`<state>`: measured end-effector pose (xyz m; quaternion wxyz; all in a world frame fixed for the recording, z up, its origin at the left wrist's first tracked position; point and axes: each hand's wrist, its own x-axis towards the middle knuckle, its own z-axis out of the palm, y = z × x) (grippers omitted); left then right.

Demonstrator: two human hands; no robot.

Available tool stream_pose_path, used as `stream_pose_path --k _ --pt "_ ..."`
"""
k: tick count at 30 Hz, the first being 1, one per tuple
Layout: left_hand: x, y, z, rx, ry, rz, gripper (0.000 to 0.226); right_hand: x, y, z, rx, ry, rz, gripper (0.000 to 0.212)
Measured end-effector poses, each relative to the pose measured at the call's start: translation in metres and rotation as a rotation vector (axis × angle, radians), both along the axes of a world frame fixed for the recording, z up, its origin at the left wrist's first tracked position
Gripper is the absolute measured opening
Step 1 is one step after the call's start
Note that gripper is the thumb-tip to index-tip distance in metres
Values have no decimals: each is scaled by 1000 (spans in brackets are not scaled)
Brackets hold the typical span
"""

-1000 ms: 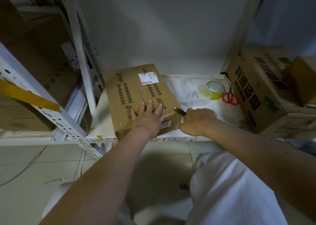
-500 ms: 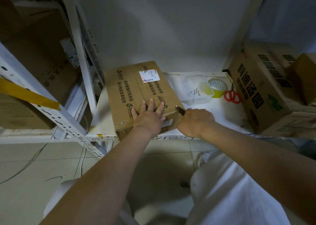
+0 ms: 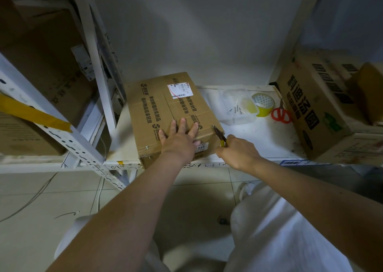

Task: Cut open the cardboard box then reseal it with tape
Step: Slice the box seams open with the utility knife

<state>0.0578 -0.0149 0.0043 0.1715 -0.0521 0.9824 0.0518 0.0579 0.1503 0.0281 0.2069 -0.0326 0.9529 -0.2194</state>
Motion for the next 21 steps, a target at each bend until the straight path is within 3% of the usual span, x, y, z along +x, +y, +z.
stream_pose_path --k 7,12,17,21 --pt "0 -1 1 24 1 4 60 -9 -9 31 355 94 206 22" --pt "-1 -1 -1 7 2 4 62 -9 -15 33 325 77 180 16" --pt "-1 -1 -2 -7 3 -12 62 -12 -5 13 141 -4 86 15" --pt "0 -1 -2 -9 9 -18 62 -9 -1 -7 227 231 126 26"
